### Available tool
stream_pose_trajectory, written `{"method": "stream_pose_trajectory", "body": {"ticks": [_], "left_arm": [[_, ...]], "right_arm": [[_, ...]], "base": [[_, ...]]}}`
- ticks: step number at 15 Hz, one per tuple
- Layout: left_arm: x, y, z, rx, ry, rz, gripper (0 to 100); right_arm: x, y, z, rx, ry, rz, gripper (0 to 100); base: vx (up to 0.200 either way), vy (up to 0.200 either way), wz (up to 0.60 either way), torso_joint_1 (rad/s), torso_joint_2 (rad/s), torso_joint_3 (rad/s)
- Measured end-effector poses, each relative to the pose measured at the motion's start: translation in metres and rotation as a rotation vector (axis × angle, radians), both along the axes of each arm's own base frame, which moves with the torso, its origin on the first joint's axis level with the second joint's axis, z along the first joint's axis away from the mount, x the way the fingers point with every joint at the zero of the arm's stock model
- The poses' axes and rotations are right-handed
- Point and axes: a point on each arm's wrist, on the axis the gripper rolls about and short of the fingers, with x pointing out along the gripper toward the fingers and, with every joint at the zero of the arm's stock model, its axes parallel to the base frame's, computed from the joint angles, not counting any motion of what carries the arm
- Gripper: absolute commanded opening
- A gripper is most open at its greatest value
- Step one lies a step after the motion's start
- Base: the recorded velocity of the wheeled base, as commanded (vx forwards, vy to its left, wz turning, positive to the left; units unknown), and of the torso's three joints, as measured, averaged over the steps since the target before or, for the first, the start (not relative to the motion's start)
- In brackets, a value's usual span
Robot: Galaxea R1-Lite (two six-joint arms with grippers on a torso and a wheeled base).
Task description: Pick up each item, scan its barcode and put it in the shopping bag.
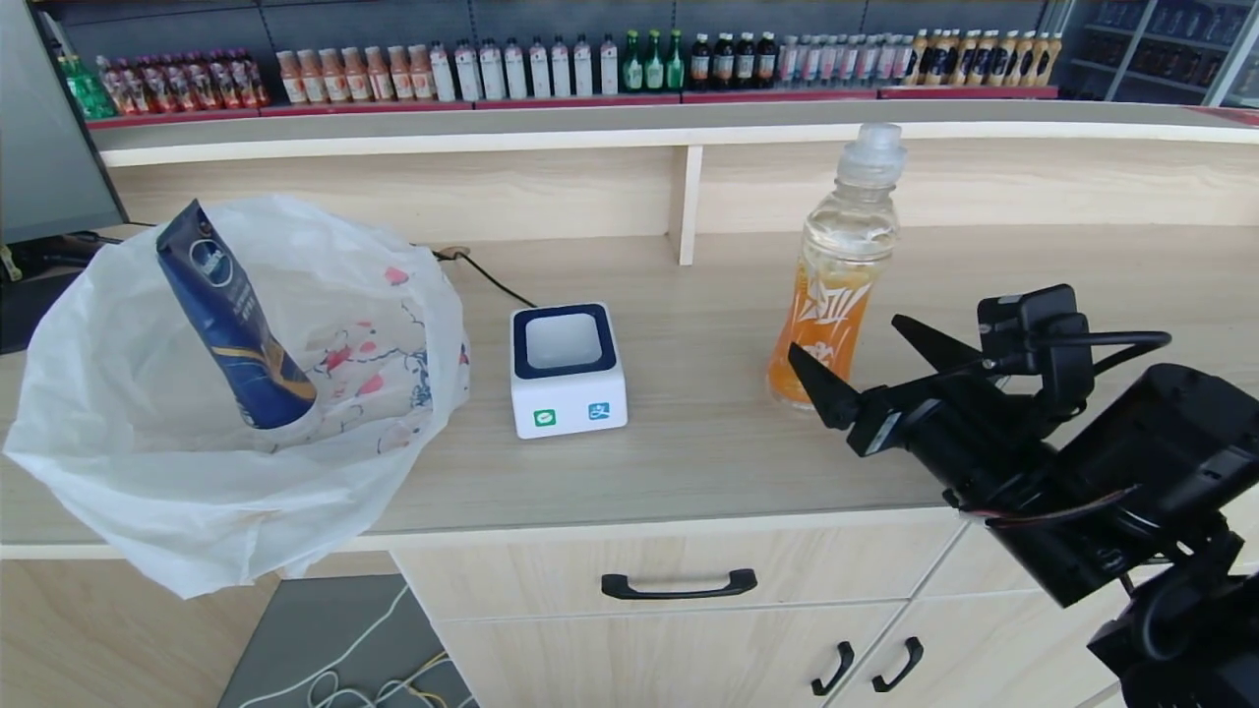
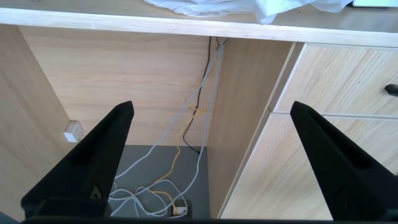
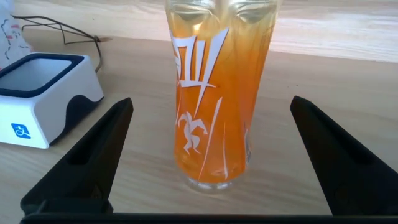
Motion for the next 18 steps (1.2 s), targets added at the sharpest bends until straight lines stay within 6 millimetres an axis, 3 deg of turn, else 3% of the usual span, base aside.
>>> {"method": "stream_pose_trajectory", "body": {"ticks": [18], "left_arm": [[0.0, 0.0, 0.0, 0.0, 0.0, 0.0, 100]], "right_arm": [[0.048, 0.026, 0.01, 0.028, -0.039, 0.001, 100]], "base": [[0.0, 0.0, 0.0, 0.0, 0.0, 0.0]]}}
